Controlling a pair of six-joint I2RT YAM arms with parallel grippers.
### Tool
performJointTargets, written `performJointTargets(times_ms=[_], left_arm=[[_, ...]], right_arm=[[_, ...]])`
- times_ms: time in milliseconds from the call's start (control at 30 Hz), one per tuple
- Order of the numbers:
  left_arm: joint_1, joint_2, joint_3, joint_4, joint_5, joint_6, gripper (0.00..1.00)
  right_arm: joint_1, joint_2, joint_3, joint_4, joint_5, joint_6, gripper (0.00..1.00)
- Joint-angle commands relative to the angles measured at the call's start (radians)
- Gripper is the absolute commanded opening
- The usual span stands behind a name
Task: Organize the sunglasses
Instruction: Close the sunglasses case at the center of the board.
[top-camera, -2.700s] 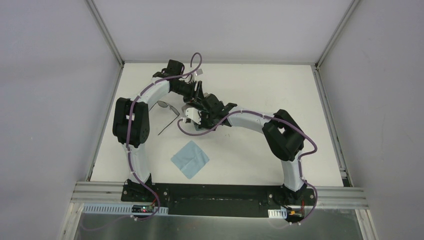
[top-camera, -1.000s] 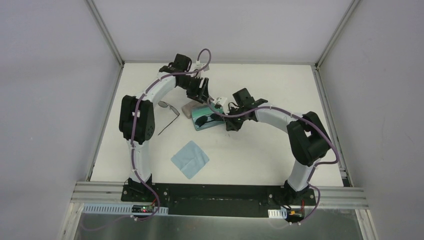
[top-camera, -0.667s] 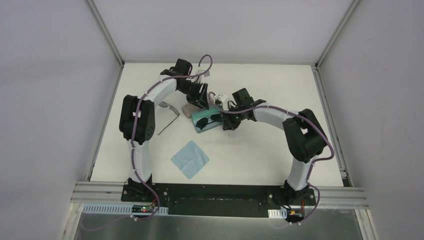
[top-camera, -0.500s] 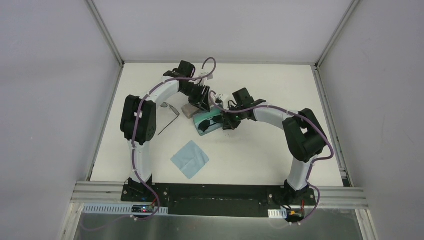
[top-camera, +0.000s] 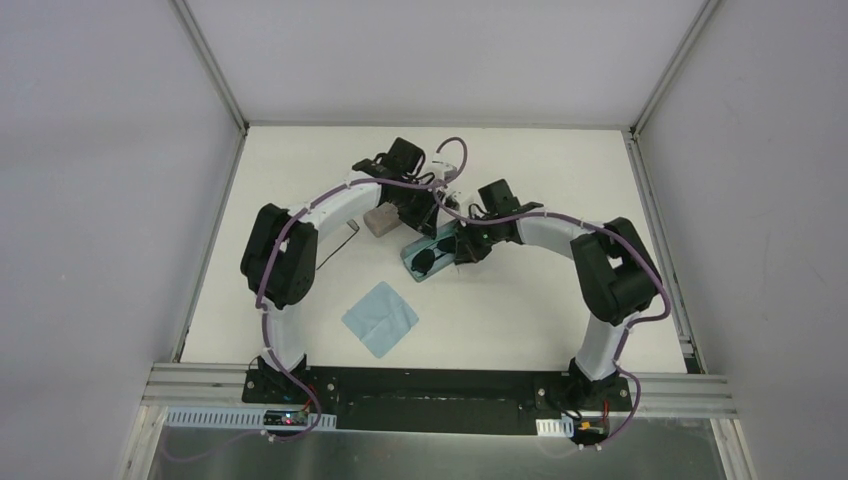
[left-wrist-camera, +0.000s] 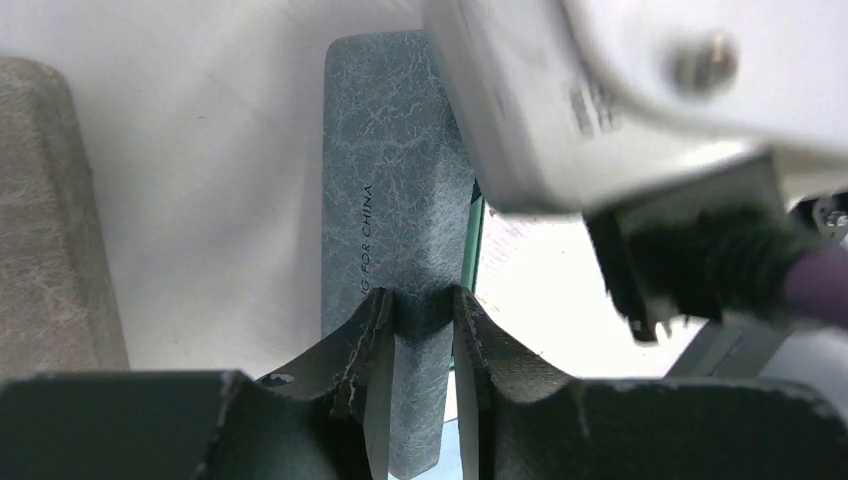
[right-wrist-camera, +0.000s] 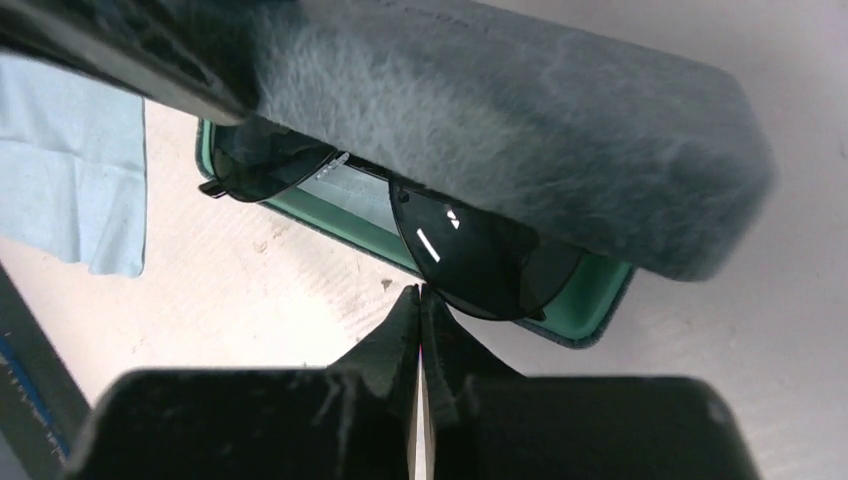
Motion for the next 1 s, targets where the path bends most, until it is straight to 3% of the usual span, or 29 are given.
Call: performJointTargets(times_ms=[0,233,467,633,967], left_arm=[[-0.086,-0.030,-0.063,0.028,-0.133,-0.025,0.00],[-0.132,-0.023,-0.087,0.066,-0.219,-0.057,0.00],[-0.190,0.016,-0.080,0.065,-0.134,-0.073,0.00],[-0.212,0.053,-0.039,0.011,0.001,-0.070,0.32],[-0.198,0.034,0.093,-0.046,-0.032,-0.043,0.48]], right_arm=[[-0.076,-0.104,0.002,-0.087,-0.089,-0.039,0.00],[-0.284,-0.185,-0.035,-0.376,-0.203,-0.163,0.00],[-0.483,-0.231,-0.064,-0.431,-0.226,-0.162,0.00],[-0.521,-0.240,-0.049,-0.411,-0.235,-0.134,0.00],[-0.521,-0.321,-0.031,-0.437,-0.210,-0.139,0.00]])
